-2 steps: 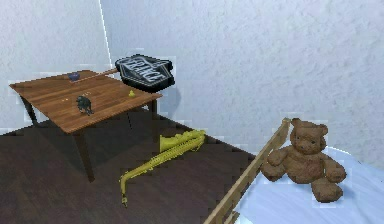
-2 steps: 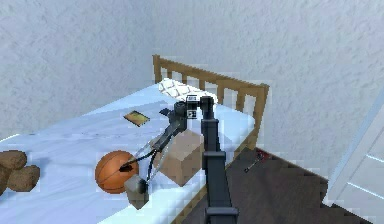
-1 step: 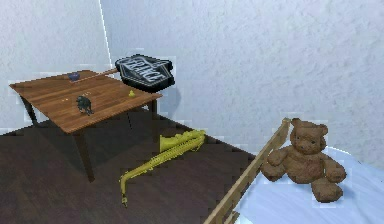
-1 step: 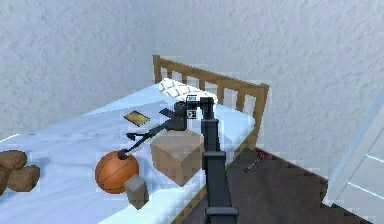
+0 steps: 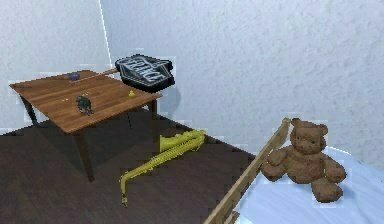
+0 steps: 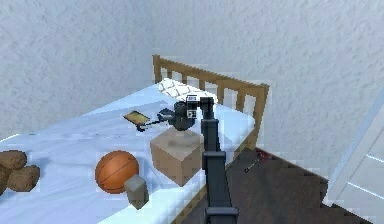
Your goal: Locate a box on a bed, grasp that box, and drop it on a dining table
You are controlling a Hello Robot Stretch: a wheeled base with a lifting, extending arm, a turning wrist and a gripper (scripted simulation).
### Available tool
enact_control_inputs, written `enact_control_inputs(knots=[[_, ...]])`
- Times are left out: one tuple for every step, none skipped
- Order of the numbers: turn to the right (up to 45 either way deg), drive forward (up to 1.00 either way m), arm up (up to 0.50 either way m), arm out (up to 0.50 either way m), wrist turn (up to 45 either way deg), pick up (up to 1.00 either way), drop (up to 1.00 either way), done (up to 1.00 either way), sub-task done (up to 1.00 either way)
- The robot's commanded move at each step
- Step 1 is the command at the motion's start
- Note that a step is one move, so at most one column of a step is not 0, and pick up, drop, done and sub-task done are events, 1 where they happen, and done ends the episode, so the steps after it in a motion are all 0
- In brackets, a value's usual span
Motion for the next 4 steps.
enact_control_inputs(knots=[[0.0, 0.00, 0.00, 0.00, 36.0, 0.00, 0.00, 0.00, 0.00], [0.0, 0.00, -0.30, 0.00, 0.0, 0.00, 0.00, 0.00, 0.00], [0.0, 0.00, 0.00, 0.00, 0.0, 1.00, 0.00, 0.00, 0.00], [0.0, 0.00, 0.10, 0.00, 0.0, 0.00, 0.00, 0.00, 0.00]])
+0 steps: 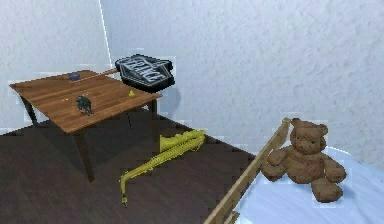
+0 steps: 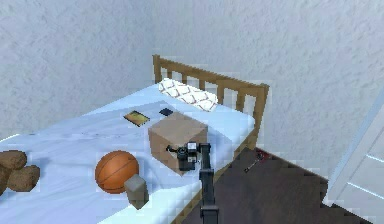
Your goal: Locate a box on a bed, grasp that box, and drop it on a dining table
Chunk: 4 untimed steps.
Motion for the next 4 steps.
enact_control_inputs(knots=[[0.0, 0.00, 0.38, 0.00, 0.0, 0.00, 0.00, 0.00, 0.00], [0.0, 0.00, 0.00, 0.00, -45.0, 0.00, 0.00, 0.00, 0.00], [0.0, 0.00, 0.00, 0.00, -45.0, 0.00, 0.00, 0.00, 0.00], [0.0, 0.00, 0.00, 0.00, -30.0, 0.00, 0.00, 0.00, 0.00]])
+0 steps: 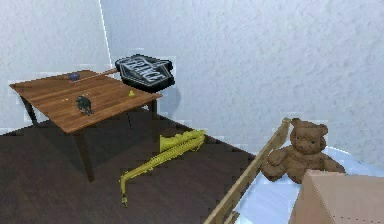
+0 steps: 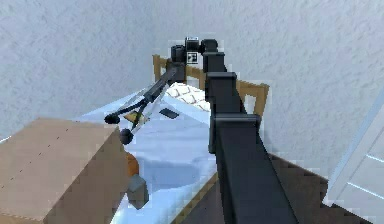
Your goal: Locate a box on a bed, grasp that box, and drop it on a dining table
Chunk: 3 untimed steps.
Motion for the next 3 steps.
enact_control_inputs(knots=[[0.0, 0.00, 0.00, -0.44, 0.0, 0.00, 0.00, 0.00, 0.00], [-45.0, 0.00, 0.00, 0.00, 0.0, 0.00, 0.00, 0.00, 0.00], [0.0, 1.00, 0.00, 0.00, 0.0, 0.00, 0.00, 0.00, 0.00]])
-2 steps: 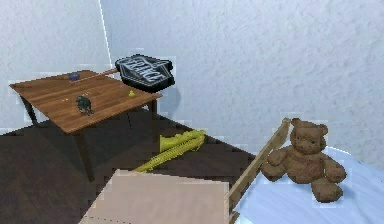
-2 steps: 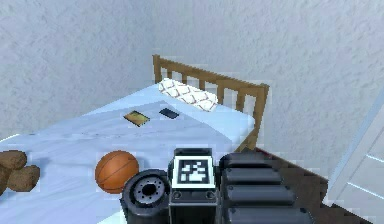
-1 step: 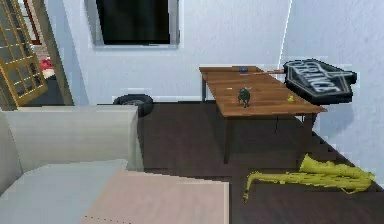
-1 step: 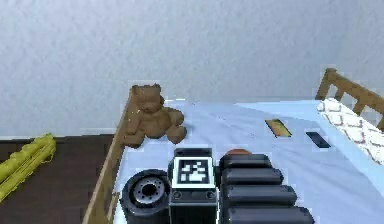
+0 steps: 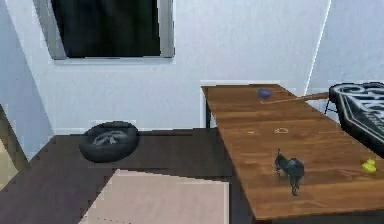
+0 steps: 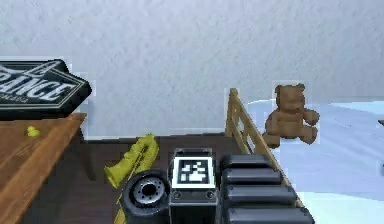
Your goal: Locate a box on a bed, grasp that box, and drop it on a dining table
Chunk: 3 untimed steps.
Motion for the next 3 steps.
enact_control_inputs(knots=[[0.0, 1.00, 0.00, 0.00, 0.0, 0.00, 0.00, 0.00, 0.00], [-6.0, 0.00, 0.00, 0.00, 0.0, 0.00, 0.00, 0.00, 0.00], [0.0, 0.55, 0.00, 0.00, 0.0, 0.00, 0.00, 0.00, 0.00]])
